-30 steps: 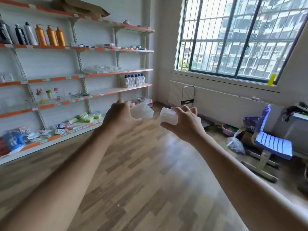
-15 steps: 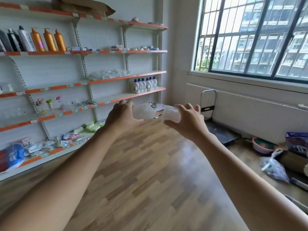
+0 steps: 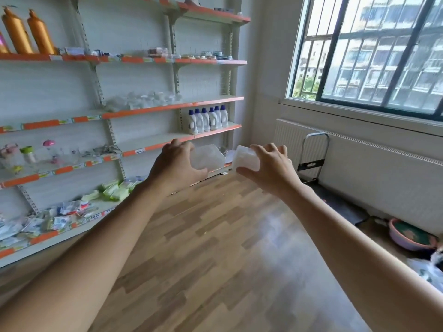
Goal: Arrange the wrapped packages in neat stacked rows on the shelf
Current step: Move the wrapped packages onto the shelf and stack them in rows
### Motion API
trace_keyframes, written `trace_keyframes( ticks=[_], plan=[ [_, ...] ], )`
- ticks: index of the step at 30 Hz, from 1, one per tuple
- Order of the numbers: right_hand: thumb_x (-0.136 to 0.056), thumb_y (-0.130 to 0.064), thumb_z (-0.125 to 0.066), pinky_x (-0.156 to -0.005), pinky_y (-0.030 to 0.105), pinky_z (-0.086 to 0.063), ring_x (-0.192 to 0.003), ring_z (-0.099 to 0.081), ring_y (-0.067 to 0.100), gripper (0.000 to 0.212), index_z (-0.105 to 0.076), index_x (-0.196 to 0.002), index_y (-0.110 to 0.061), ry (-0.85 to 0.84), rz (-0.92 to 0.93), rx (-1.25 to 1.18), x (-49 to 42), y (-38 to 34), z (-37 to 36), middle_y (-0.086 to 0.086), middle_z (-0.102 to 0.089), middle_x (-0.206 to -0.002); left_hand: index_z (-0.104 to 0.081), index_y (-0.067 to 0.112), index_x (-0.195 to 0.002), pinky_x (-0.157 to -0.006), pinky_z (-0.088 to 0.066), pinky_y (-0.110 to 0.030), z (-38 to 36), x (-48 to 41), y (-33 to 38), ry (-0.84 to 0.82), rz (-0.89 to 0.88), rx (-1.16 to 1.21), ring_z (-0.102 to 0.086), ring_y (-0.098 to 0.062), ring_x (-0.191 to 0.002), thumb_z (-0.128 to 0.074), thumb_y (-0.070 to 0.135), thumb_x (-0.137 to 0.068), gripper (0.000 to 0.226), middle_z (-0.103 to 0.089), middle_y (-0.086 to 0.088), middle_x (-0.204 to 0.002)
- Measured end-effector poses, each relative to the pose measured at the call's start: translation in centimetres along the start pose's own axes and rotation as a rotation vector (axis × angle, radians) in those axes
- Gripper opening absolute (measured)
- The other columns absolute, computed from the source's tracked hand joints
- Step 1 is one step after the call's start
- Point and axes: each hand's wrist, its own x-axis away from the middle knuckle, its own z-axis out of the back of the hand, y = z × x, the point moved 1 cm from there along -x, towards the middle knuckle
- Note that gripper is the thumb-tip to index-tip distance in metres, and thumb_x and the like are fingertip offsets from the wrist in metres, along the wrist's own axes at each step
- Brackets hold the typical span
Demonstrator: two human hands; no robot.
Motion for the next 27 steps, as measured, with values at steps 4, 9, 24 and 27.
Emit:
trace_keyframes(
  ticks=[4,9,24,27],
  plan=[
    [-0.081,-0.064,-0.060,-0.098,0.046,-0.041,-0.118,-0.036,0.032,0.074,-0.043,-0.141,-0.025,-0.003,0.009,0.005,-11.2,2.8,-3.8,0.011,-0.049,-0.127,-0.051,0.008,-0.129,-0.091,-0.039,-0.032,-3.4,-11.9,-2.0,0.005,-0.017,0.023,-0.046,-0.025,-0.117,-0.074,0.040,-0.075,0.067,-0.049,-0.010,-0.127],
    [-0.080,-0.063,-0.062,-0.100,0.044,-0.039,-0.116,-0.037,0.032,0.075,-0.044,-0.141,-0.023,-0.004,-0.018,0.001,-23.2,7.0,-7.9,0.012,-0.049,-0.127,-0.051,0.010,-0.132,-0.093,-0.039,-0.032,-8.2,-24.8,-2.9,-0.037,-0.016,0.031,-0.046,-0.025,-0.118,-0.074,0.041,-0.075,0.069,-0.050,-0.010,-0.127],
    [-0.083,-0.063,-0.059,-0.098,0.038,-0.035,-0.115,-0.039,0.032,0.073,-0.043,-0.140,-0.022,-0.040,0.054,-0.007,-61.3,23.6,-23.1,0.011,-0.049,-0.128,-0.051,0.013,-0.130,-0.091,-0.042,-0.034,-25.4,-63.6,-5.3,-0.040,0.063,0.024,-0.047,-0.023,-0.116,-0.073,0.043,-0.076,0.065,-0.049,-0.006,-0.125],
    [-0.083,-0.062,-0.060,-0.099,0.039,-0.035,-0.117,-0.039,0.033,0.073,-0.043,-0.141,-0.020,-0.047,0.079,-0.014,-69.0,25.6,-24.9,0.012,-0.050,-0.128,-0.050,0.012,-0.132,-0.091,-0.042,-0.033,-27.6,-70.8,-6.1,-0.010,0.093,0.022,-0.046,-0.023,-0.116,-0.073,0.043,-0.075,0.069,-0.049,-0.006,-0.125]
  ],
)
